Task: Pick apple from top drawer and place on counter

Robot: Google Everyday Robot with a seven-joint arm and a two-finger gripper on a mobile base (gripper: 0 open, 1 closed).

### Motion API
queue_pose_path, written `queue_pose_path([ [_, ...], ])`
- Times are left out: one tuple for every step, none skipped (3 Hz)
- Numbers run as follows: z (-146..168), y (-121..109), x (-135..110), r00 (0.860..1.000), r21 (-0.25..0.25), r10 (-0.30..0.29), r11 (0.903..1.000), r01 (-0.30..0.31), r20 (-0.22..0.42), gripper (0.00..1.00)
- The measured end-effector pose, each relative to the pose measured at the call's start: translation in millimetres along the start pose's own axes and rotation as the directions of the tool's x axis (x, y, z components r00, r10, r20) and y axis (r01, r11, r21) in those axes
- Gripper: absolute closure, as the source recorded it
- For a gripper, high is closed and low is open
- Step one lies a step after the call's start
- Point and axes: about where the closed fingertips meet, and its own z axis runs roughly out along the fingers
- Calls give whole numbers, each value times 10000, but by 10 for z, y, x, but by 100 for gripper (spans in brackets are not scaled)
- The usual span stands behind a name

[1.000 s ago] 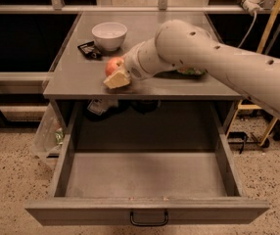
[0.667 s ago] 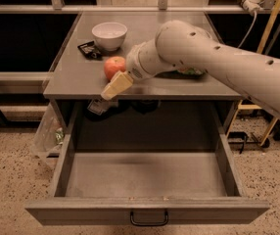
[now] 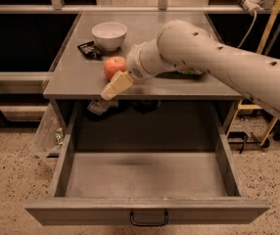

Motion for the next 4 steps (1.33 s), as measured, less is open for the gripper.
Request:
queue_pose_path([
  [-323,-105,-99,9998,318,-101,9994,95,196,0],
  [-780,-236,-248,9993,797,-351,9962,339,130,0],
  [-1248,-321,-395,9987,1041,-517,9932,519,-46,0],
  [-1662,-371,-397,9971,1287,-580,9896,640,-500,0],
])
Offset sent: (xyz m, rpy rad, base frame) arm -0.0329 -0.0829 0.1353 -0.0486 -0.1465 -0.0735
